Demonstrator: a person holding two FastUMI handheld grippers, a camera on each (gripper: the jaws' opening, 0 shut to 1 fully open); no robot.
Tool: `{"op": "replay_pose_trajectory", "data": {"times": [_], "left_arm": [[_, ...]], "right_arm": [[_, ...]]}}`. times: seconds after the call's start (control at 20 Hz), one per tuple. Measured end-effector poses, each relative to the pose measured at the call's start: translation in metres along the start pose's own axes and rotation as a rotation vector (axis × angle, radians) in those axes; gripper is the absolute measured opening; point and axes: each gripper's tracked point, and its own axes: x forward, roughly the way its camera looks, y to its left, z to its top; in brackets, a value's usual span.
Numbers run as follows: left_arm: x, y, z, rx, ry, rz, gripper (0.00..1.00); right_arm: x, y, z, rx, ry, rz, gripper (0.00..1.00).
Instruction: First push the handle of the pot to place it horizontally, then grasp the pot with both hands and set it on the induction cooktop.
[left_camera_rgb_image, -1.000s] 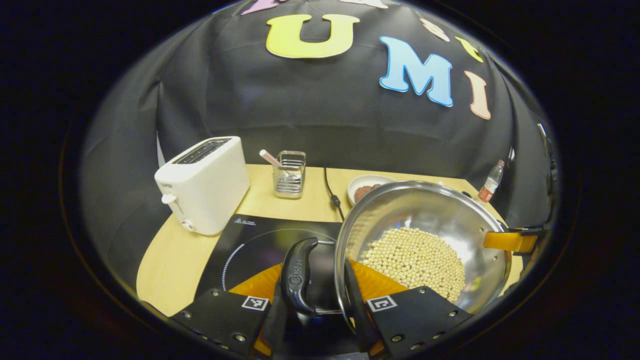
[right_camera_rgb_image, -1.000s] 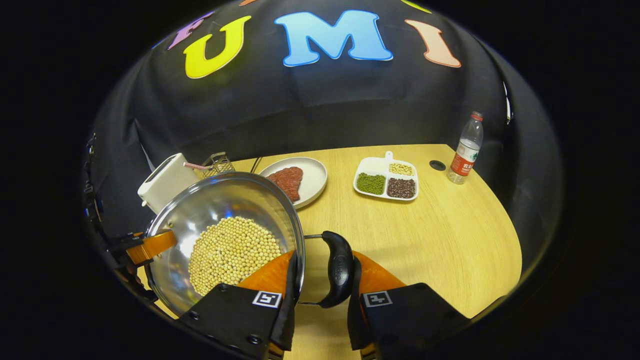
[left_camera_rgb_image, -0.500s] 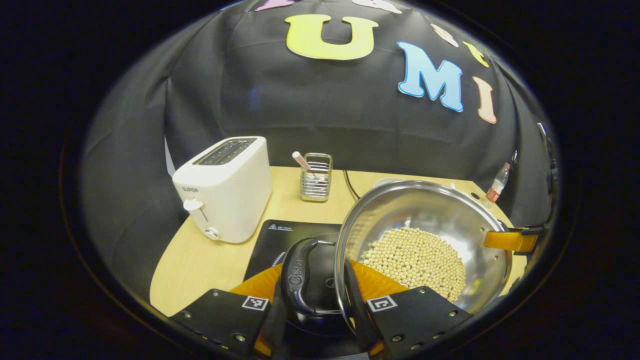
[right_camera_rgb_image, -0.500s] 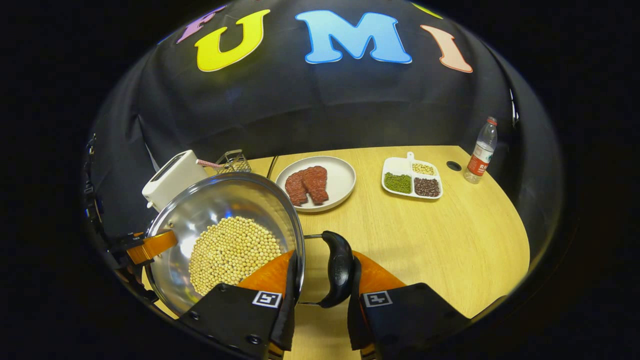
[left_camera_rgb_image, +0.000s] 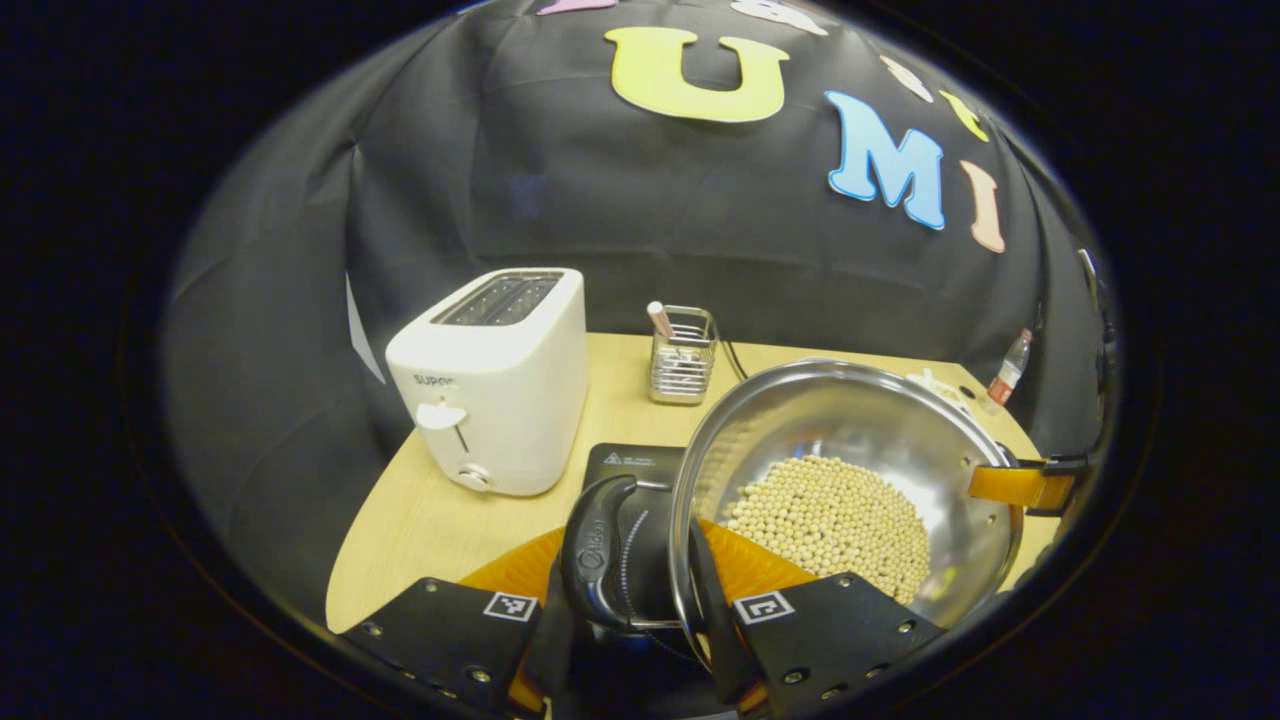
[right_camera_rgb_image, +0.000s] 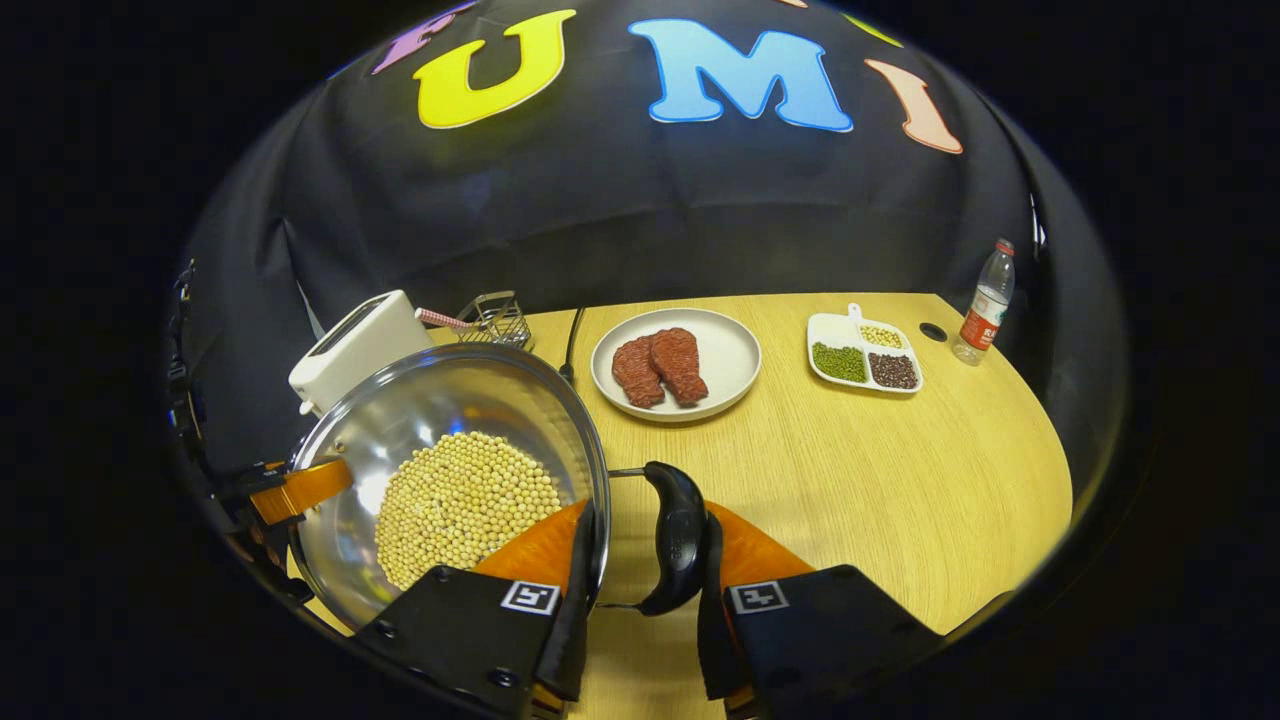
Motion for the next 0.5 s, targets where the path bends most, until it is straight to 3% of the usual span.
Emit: {"op": "replay_pose_trajectory", "data": {"times": [0.2, 0.3, 0.4, 0.5], "left_arm": [[0.006, 0.009, -0.011, -0.022, 0.012, 0.001, 0.59], [0.014, 0.007, -0.011, -0.007, 0.005, 0.006, 0.54], [0.012, 0.006, -0.013, -0.001, 0.001, 0.025, 0.59], [0.012, 0.005, -0.009, 0.007, -0.028, 0.039, 0.65]], "right_arm": [[0.005, 0.007, -0.002, -0.026, 0.001, 0.002, 0.47], [0.007, 0.008, 0.000, -0.025, -0.002, 0.003, 0.46], [0.009, 0.009, -0.001, -0.031, 0.000, 0.012, 0.47], [0.007, 0.010, -0.003, -0.047, 0.004, 0.012, 0.59]]}}
